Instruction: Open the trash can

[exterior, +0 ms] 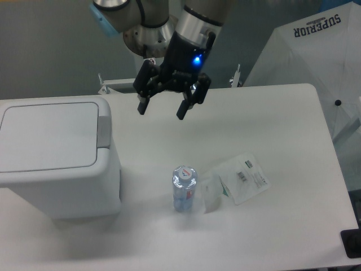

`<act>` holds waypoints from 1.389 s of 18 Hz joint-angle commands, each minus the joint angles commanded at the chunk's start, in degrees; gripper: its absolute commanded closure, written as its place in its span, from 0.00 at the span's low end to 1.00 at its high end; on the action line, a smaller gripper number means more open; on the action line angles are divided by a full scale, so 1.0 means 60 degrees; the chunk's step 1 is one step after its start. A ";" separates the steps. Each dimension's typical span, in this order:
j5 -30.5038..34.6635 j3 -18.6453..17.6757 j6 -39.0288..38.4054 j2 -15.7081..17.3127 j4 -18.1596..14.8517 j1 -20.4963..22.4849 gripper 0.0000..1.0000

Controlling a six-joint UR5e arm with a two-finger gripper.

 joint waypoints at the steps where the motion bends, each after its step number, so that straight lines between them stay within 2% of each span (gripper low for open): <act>1: 0.0015 0.0015 -0.0015 -0.0059 0.0000 -0.0074 0.00; 4: 0.0000 0.0015 -0.0015 -0.0089 0.0000 -0.0104 0.00; 10: 0.0030 0.0015 -0.0044 -0.0279 0.0337 -0.0323 0.00; 15: 0.0044 0.0015 -0.0102 -0.0484 0.0366 -0.0587 0.00; 25: 0.0044 0.0029 -0.0103 -0.0499 0.0381 -0.0719 0.00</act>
